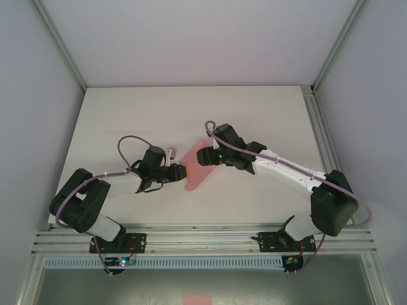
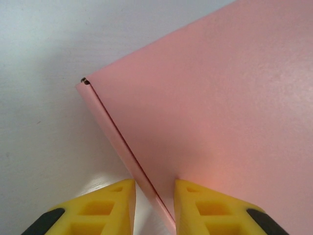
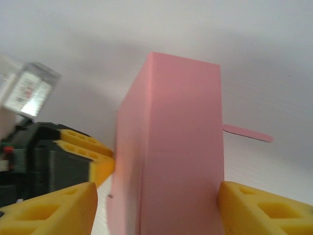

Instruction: Assemble paper box

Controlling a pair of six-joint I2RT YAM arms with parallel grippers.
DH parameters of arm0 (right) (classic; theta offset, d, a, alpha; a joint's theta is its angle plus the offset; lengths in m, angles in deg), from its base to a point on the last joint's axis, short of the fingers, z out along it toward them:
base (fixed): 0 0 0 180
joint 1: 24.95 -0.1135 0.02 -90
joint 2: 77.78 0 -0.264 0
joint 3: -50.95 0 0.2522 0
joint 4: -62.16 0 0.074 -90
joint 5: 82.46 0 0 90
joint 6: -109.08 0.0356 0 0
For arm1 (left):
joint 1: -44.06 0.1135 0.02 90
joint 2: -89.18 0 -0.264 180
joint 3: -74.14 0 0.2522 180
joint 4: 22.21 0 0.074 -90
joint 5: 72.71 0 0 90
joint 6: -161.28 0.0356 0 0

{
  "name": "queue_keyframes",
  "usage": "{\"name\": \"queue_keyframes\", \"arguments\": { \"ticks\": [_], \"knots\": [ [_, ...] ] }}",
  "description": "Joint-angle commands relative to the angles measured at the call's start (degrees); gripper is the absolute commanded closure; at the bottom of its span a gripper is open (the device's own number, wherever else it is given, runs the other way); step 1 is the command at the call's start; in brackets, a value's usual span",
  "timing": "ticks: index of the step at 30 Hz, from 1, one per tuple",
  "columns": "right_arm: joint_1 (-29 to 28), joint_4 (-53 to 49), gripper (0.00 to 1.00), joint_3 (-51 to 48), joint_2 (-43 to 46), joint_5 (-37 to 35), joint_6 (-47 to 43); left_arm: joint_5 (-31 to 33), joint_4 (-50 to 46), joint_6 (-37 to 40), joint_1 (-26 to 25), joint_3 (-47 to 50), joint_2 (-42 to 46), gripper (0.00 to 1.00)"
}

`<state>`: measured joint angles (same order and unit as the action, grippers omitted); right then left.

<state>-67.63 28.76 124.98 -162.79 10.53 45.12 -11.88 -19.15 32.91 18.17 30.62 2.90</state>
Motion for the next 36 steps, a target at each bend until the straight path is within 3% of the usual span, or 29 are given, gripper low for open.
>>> {"name": "queue_keyframes", "arguments": {
  "ticks": [1,5,8,14,17,19,22,25,28,30,33,36],
  "knots": [
    [-4.2,-9.5,0.42,1.4,-3.6,-5.4,-2.8,0.7,-3.7,1.2,-1.0,-0.7,-2.2,0.73],
    [-3.7,-9.2,0.66,1.0,-4.4,-4.0,-2.1,0.8,-3.1,1.0,-1.0,-0.6,-2.9,0.73],
    [-2.7,-6.0,0.74,-1.3,-2.9,-2.5,-0.1,1.2,-3.4,1.1,-1.0,-0.5,-3.0,0.73],
    [-1.2,-3.9,0.79,-3.9,2.2,-1.8,1.8,2.1,-5.4,2.6,-1.1,-1.4,0.6,0.69],
    [1.0,-4.2,0.84,-5.0,3.4,-1.6,4.1,4.6,-10.9,7.0,-1.2,-4.7,5.0,0.57],
    [3.1,-4.1,0.86,-5.7,3.9,0.3,6.2,8.9,-16.7,12.5,-1.9,-8.4,9.6,0.47],
    [6.2,-3.5,0.91,-6.6,4.9,4.5,7.8,14.8,-23.3,23.2,-3.7,-13.1,17.5,0.22],
    [8.5,-3.5,0.93,-7.0,6.0,6.7,8.9,13.8,-25.6,33.5,-4.6,-15.1,22.9,0.04],
    [10.9,-4.0,0.93,-7.0,6.9,9.9,10.3,7.7,-27.2,45.5,-8.2,-15.2,25.7,0.0],
    [13.5,-4.5,0.93,-6.8,7.1,14.2,11.6,8.9,-29.7,54.0,-13.7,-15.8,25.7,0.0],
    [18.3,-6.3,0.91,-6.0,7.0,22.7,15.3,17.8,-33.4,62.5,-21.3,-18.1,23.3,0.0],
    [22.2,-11.0,0.91,-4.0,5.9,29.2,17.3,26.7,-35.7,66.4,-25.2,-21.9,18.8,0.0]
  ]
}}
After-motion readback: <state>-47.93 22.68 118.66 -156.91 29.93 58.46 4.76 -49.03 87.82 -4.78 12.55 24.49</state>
